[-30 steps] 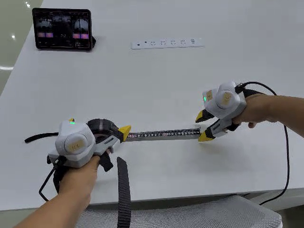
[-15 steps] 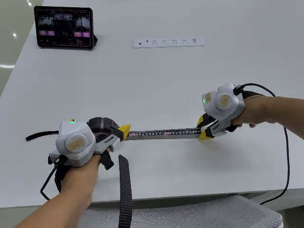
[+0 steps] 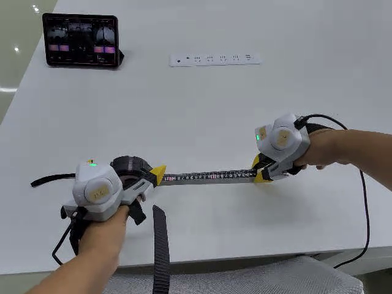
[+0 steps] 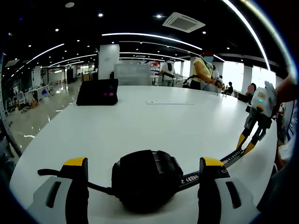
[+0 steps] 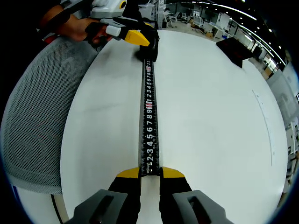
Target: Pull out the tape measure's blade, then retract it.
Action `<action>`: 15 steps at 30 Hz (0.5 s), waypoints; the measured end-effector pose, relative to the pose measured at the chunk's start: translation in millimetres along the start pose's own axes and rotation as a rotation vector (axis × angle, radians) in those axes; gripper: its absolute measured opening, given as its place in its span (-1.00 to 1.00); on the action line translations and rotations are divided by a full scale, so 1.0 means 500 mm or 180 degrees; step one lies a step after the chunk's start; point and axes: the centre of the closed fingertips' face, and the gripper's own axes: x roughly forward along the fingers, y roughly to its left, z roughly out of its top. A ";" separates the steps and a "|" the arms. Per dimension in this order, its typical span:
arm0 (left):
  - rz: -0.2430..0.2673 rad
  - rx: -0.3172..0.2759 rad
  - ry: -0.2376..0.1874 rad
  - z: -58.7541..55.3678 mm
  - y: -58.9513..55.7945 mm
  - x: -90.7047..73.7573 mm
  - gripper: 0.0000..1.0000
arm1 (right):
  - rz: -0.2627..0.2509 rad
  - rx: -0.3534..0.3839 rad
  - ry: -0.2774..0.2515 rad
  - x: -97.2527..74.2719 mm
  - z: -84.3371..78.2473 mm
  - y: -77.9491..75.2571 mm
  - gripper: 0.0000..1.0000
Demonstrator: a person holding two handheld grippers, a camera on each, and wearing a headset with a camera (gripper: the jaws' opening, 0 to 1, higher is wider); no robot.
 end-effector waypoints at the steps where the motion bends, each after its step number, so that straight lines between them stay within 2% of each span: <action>1: -0.0002 -0.0003 -0.0002 0.000 0.000 0.000 0.92 | 0.0009 0.0003 0.0006 0.000 0.000 -0.001 -0.79; 11: -0.0020 -0.0019 0.0031 -0.013 -0.004 0.014 0.73 | -0.0016 0.0225 -0.0032 0.006 -0.004 -0.006 -0.80; 15: -0.0041 -0.0030 0.0049 -0.021 -0.006 0.020 0.63 | -0.0021 0.0230 0.0017 0.008 -0.003 -0.006 -0.80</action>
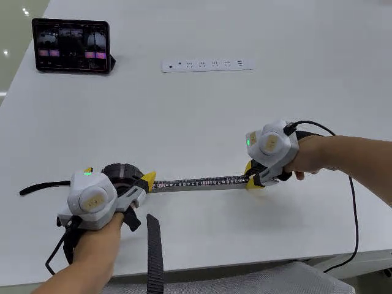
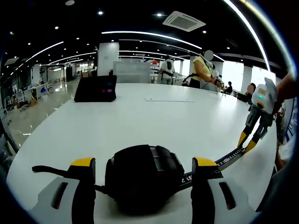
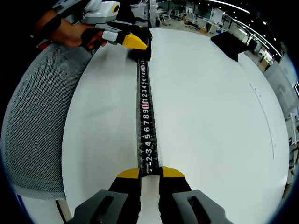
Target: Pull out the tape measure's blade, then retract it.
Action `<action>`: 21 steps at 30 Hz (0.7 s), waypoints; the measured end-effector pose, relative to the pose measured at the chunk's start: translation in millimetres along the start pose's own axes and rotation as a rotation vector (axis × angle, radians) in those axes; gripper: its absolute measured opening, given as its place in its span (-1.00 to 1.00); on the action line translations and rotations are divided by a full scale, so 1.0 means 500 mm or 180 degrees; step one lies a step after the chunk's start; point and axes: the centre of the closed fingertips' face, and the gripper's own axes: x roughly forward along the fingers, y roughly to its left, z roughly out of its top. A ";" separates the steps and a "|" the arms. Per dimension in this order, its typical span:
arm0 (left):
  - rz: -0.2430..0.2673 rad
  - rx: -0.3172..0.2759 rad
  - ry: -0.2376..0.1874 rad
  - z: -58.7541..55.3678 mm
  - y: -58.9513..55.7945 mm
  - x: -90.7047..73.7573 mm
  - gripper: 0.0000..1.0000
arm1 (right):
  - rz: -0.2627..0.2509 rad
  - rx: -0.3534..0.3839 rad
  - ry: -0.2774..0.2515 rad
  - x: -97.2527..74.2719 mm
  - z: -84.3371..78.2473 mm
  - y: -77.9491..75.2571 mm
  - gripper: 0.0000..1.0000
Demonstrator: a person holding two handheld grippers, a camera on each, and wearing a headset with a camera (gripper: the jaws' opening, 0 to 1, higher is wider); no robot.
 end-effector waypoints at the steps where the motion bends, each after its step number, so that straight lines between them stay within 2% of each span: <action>1: 0.0004 0.0005 0.0004 -0.003 0.001 0.001 0.62 | 0.0000 0.0011 0.0011 0.000 0.001 0.000 -0.80; 4: 0.0020 -0.0054 0.0027 -0.010 0.007 0.002 0.53 | -0.0004 0.0038 0.0045 0.000 0.001 0.000 -0.80; 7: -0.0024 -0.0056 0.0078 -0.018 0.001 0.001 0.34 | -0.0015 0.0098 0.0048 0.001 0.002 0.000 -0.80; 8: 0.0020 -0.0024 0.0033 -0.013 0.010 0.002 0.31 | -0.0016 0.0106 0.0048 0.001 0.002 0.000 -0.81; 12: -0.0025 -0.0067 0.0073 -0.016 0.005 -0.001 0.30 | -0.0027 0.0104 0.0049 0.000 0.003 0.001 -0.81; 17: -0.0044 -0.0040 0.0222 -0.018 0.002 -0.002 0.26 | -0.0020 0.0117 0.0043 0.000 0.005 0.001 -0.82; 21: -0.0040 -0.0041 0.0235 -0.024 0.004 0.000 0.25 | -0.0022 0.0134 0.0063 0.000 0.004 0.001 -0.82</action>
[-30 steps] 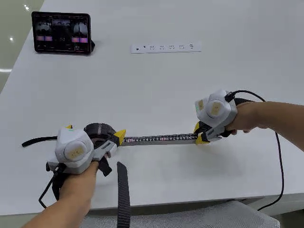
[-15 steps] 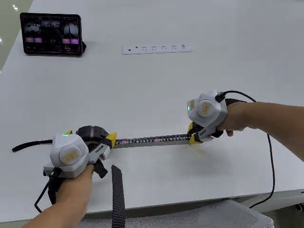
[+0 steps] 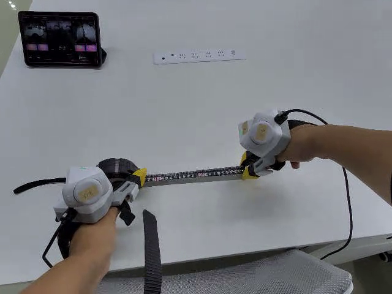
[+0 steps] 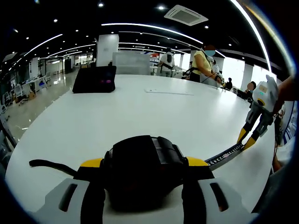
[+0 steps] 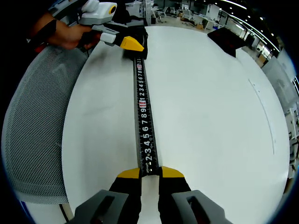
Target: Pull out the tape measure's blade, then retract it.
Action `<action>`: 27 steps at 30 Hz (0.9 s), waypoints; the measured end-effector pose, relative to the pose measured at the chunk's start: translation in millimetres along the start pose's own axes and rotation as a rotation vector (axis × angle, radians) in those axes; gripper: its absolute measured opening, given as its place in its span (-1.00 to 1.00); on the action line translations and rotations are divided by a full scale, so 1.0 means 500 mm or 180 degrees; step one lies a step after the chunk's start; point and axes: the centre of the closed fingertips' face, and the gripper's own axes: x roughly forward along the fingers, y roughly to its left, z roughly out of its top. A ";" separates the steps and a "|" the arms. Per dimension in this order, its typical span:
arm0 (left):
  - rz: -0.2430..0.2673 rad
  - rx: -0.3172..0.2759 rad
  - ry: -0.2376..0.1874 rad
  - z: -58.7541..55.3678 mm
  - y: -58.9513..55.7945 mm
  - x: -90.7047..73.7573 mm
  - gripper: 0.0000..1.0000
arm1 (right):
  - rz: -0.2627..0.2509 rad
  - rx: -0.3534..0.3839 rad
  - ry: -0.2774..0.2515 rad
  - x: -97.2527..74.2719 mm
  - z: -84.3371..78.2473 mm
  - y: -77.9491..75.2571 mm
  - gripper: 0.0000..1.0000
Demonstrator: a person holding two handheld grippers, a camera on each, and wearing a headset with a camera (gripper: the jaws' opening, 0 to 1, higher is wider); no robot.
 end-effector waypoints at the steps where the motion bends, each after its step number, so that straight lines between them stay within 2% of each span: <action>1: -0.0005 -0.0005 -0.0009 0.000 0.000 0.000 0.25 | -0.0001 0.0009 0.0003 0.000 0.000 0.000 -0.82; 16: -0.0114 -0.0018 0.0066 -0.006 -0.011 0.004 0.24 | 0.0052 0.0053 -0.0014 0.000 0.012 0.006 -0.82; 20: -0.0117 -0.0020 0.0077 -0.006 -0.014 0.003 0.24 | 0.0054 0.0046 0.0033 0.001 0.014 0.006 -0.81; 27: -0.0134 -0.0025 0.0126 -0.010 -0.008 0.010 0.25 | 0.0055 0.0068 0.0046 0.003 0.013 0.004 -0.81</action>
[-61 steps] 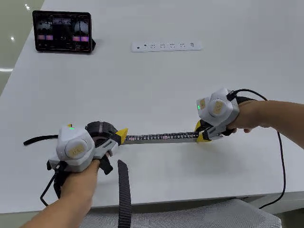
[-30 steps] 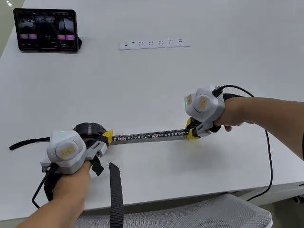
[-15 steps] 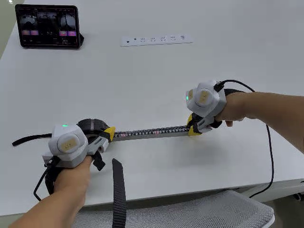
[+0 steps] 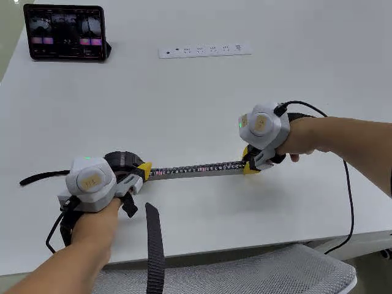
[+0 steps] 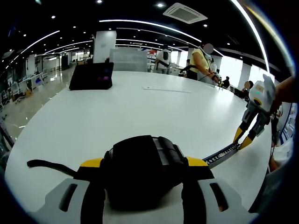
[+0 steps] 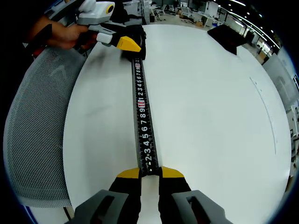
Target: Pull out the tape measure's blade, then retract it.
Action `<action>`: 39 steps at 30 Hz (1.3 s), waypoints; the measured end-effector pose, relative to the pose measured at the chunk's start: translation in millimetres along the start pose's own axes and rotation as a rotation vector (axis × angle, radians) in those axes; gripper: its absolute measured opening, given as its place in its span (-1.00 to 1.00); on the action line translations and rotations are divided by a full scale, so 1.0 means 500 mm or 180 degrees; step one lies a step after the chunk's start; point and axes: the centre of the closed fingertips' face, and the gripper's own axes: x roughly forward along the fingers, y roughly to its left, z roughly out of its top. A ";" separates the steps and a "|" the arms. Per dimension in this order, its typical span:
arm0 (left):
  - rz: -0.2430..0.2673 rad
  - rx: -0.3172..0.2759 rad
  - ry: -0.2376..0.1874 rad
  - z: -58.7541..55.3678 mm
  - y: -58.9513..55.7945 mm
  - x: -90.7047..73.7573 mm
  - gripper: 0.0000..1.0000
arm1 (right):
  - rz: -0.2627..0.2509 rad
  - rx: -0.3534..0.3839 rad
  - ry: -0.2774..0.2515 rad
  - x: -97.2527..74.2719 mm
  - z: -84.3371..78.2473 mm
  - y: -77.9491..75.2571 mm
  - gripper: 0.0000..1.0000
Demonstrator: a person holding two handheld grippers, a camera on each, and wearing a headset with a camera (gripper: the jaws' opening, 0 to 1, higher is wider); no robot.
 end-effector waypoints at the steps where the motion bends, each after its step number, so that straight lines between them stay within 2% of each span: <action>1: -0.0002 0.0002 0.0006 -0.002 0.002 0.002 0.25 | -0.0004 0.0000 0.0006 0.000 0.001 0.001 -0.81; 26: 0.0003 -0.0014 0.0054 0.001 0.005 -0.004 0.25 | 0.0054 -0.0074 0.0103 0.012 0.016 -0.004 -0.81; 39: 0.0009 -0.0021 0.0053 0.003 0.005 -0.004 0.25 | 0.0029 -0.0024 0.0084 0.014 0.024 -0.002 -0.81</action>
